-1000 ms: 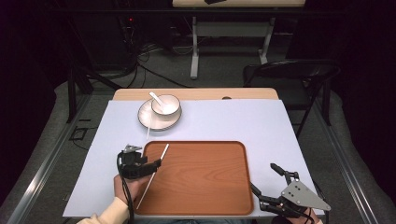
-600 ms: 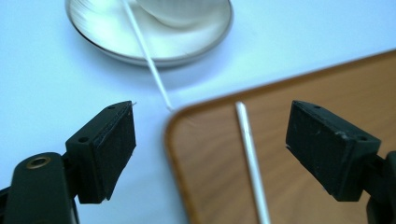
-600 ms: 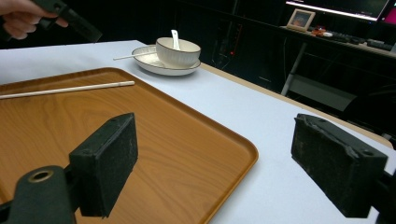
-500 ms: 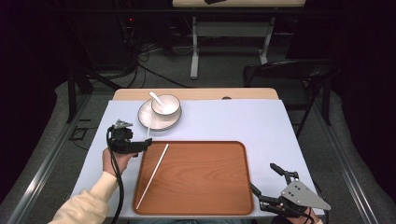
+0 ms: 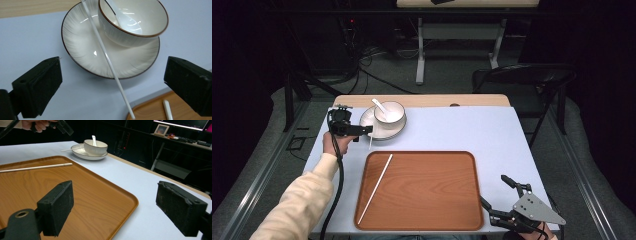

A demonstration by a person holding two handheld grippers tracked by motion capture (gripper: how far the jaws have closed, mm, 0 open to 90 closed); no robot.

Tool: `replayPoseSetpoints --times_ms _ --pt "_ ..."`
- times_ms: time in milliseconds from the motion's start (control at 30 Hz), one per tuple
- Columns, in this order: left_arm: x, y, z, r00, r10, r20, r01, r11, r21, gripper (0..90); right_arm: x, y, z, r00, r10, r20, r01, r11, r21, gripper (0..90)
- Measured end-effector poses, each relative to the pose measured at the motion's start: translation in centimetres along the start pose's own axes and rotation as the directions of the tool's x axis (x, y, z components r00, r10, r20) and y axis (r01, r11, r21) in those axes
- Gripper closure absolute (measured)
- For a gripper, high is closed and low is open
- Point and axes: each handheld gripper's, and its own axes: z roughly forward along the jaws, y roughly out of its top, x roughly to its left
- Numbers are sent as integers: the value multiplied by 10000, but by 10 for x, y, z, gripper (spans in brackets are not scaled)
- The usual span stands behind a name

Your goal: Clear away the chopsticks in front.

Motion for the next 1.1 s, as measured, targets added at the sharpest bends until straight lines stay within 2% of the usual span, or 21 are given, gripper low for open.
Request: replayPoseSetpoints --times_ms 67,100,133,200,233,267,300,367,433,500,567,667,700,733,767,867,1100 --pt "3 3 5 9999 -93 49 92 9999 98 42 0 0 0 10000 8 6 -8 10000 -18 140" --pt "5 6 9 9998 -138 -115 140 9996 228 87 0 0 0 10000 20 9 -20 10000 -22 140" --pt "8 9 16 9991 -341 -235 348 9989 319 169 0 0 0 10000 41 14 -41 10000 4 140" --pt "10 11 20 9990 -382 -248 391 9986 369 180 0 0 0 10000 57 6 -57 10000 19 140" --pt "12 14 28 9986 -347 -395 366 9982 481 232 0 0 0 10000 48 15 -48 10000 2 140" --pt "12 14 28 9986 -347 -395 366 9982 481 262 0 0 0 10000 54 18 -54 10000 4 140" --pt "12 16 35 9985 -373 -389 397 9972 636 280 0 0 0 10000 72 21 -72 10000 -14 140" --pt "11 19 43 9991 -164 -399 197 9962 847 361 0 0 0 10000 74 21 -74 10000 -20 140" --pt "11 20 48 9988 -176 -447 218 9953 940 397 0 0 0 10000 76 28 -76 10000 -15 140" --pt "9 21 55 9985 51 -551 5 9949 1008 438 0 0 0 10000 75 33 -75 10000 -30 140" --pt "9 21 58 9981 104 -608 -38 9942 1077 460 0 0 0 10000 77 32 -77 10000 -29 140" --pt "10 19 65 9972 -57 -752 143 9933 1144 561 0 0 0 10000 75 39 -75 10000 -37 140" --pt "11 19 66 9968 -109 -795 199 9934 1127 561 0 0 0 10000 72 47 -72 10000 -29 140" --pt "12 19 67 9962 -269 -831 355 9941 1028 619 0 0 0 10000 75 51 -75 10000 -29 140" --pt "14 19 69 9957 -396 -838 482 9935 1033 633 0 0 0 10000 82 50 -82 10000 -13 140" --pt "15 20 70 9944 -444 -962 550 9923 1106 674 0 0 0 9999 90 59 -89 10000 -28 140" --pt "15 26 74 9932 -315 -1123 432 9937 1034 650 0 0 0 10000 88 44 -88 10000 -6 140"
